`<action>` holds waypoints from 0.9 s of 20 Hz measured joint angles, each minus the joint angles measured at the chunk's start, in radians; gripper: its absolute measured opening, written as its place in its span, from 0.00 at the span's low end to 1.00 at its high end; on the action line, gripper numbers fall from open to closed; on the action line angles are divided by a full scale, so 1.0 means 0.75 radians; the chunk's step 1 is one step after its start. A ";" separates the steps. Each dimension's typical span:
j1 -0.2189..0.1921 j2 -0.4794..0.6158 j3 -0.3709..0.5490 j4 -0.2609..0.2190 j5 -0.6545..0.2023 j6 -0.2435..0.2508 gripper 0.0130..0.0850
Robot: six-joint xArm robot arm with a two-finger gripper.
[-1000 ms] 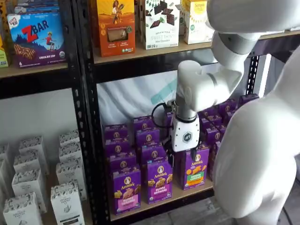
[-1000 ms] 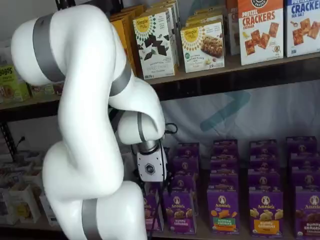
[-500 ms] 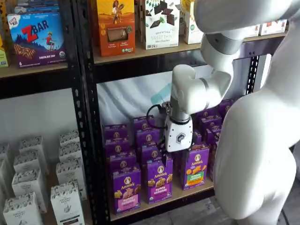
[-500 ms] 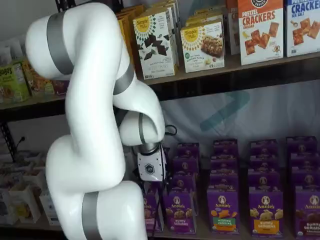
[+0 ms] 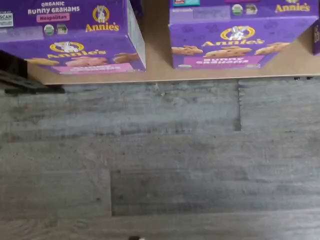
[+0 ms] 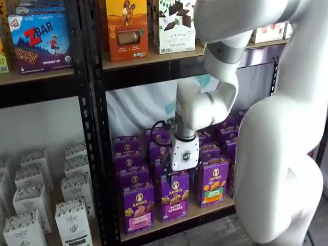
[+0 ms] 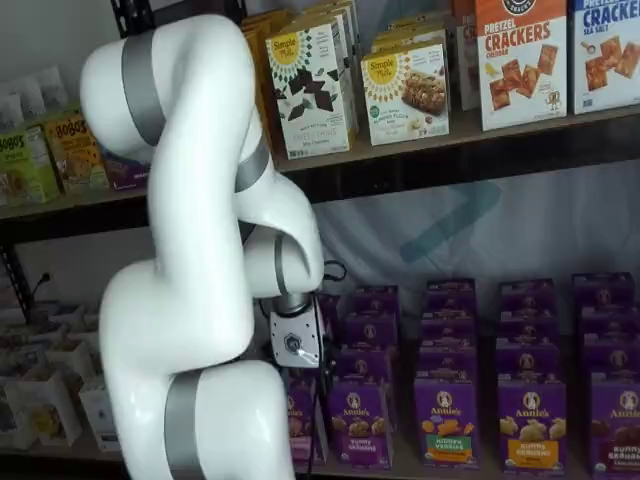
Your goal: Pick up the purple box with a pink patch in the middle, on the bottom shelf, the first box from the left
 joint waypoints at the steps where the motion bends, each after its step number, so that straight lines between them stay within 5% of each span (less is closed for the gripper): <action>1: 0.014 0.031 -0.022 -0.004 -0.009 0.017 1.00; 15: 0.150 0.368 -0.319 -0.061 -0.062 0.204 1.00; 18: 0.161 0.432 -0.387 -0.004 -0.067 0.162 1.00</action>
